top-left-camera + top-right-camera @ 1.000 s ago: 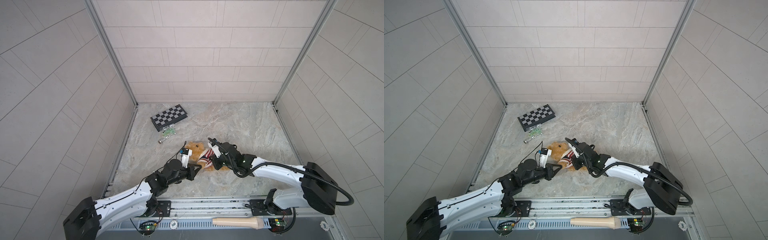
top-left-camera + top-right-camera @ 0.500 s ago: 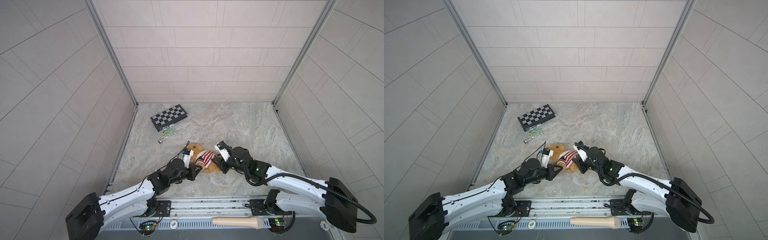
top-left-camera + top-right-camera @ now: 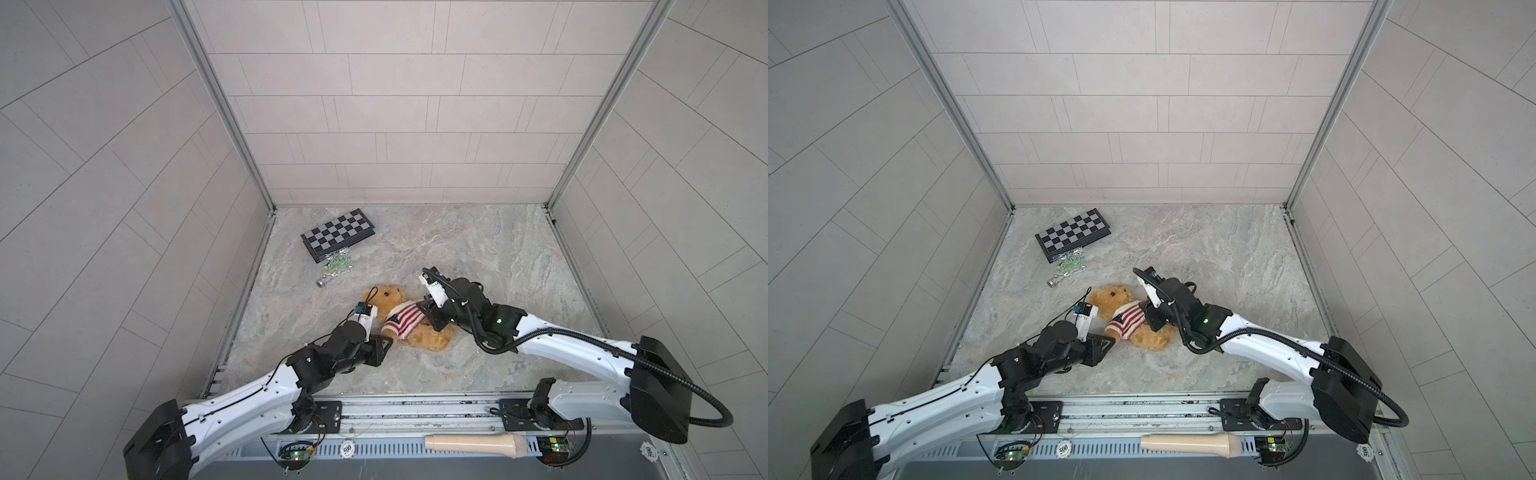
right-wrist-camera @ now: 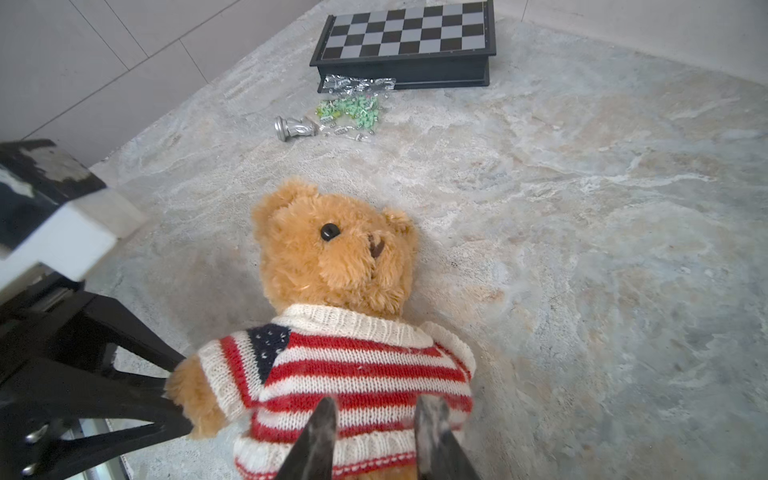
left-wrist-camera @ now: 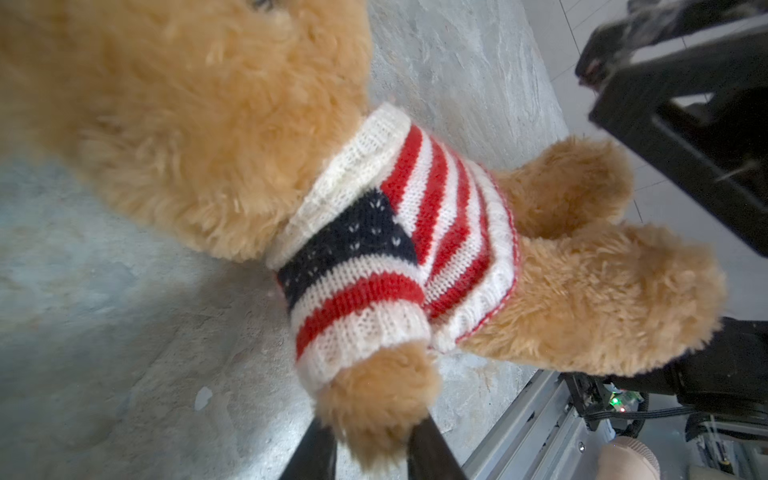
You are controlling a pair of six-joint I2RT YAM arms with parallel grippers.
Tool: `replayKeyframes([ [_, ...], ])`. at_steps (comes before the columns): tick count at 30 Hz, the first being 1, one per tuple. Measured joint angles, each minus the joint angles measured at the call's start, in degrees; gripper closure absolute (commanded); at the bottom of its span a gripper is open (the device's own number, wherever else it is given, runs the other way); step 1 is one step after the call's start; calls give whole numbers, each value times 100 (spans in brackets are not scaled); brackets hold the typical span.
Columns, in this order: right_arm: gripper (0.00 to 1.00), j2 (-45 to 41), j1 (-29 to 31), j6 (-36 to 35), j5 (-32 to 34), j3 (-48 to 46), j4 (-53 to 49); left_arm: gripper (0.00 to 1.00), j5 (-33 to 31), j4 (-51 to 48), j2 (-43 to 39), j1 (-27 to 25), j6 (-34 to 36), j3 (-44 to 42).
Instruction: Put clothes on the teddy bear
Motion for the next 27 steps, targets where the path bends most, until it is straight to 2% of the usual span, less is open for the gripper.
replayKeyframes([
  [10,67,730,50,116,-146,72,-7,51,-243,-745,-459,-4,157,415],
  [14,67,796,188,306,-243,-22,160,52,-321,-745,-503,-76,343,855],
  [21,67,686,249,837,-509,-448,778,60,-363,-437,352,-92,341,1075],
  [27,64,-144,170,896,-455,-535,411,62,-321,-13,1080,-94,122,968],
])
